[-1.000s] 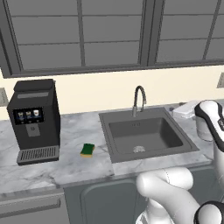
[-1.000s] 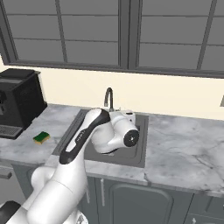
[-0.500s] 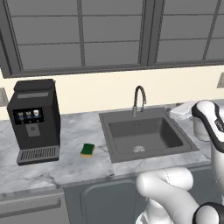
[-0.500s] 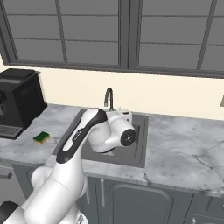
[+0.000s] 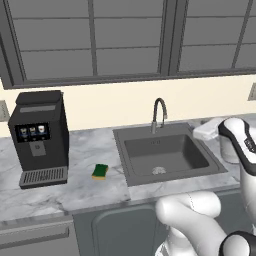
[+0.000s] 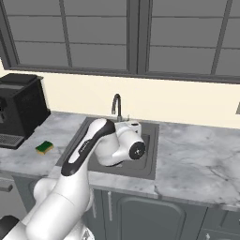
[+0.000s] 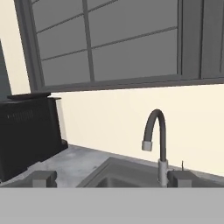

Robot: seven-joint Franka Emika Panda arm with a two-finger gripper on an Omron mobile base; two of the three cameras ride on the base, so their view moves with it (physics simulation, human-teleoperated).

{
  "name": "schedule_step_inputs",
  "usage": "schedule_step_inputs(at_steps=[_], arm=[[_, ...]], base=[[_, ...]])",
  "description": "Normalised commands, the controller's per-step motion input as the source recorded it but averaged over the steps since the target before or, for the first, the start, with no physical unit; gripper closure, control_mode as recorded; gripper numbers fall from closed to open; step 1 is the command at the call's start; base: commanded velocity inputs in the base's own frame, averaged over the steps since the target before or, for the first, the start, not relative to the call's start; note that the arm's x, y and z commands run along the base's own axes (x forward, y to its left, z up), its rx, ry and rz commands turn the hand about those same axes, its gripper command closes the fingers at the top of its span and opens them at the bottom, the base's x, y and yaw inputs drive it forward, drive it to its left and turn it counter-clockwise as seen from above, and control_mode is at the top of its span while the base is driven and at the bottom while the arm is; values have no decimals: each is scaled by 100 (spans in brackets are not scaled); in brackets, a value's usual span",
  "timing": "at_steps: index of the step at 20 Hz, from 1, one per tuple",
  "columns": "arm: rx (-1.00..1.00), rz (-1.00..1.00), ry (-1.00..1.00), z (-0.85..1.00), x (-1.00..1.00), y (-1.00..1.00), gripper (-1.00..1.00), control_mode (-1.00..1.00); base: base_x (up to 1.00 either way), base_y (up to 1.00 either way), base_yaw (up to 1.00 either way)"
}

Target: Soak the sponge with water for a few seconds and then drop it inside the sink.

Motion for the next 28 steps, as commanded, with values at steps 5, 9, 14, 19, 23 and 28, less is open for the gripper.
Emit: schedule_step_inputs(at_steps=[5, 9, 14, 19, 23, 28], arm=[[-2, 1, 0, -25, 14, 2, -100, -100], [-2, 3, 0, -28, 20, 3, -100, -100], [0, 5, 0, -9, 28, 2, -100, -100], [0, 4, 0, 0, 24, 0, -100, -100], [0, 3, 0, -1, 26, 0, -100, -100], [0, 3, 0, -7, 19, 0, -100, -100]], base=[[0, 0, 0], [0, 0, 0], [0, 0, 0], [0, 0, 0], [0, 0, 0], [0, 0, 0]])
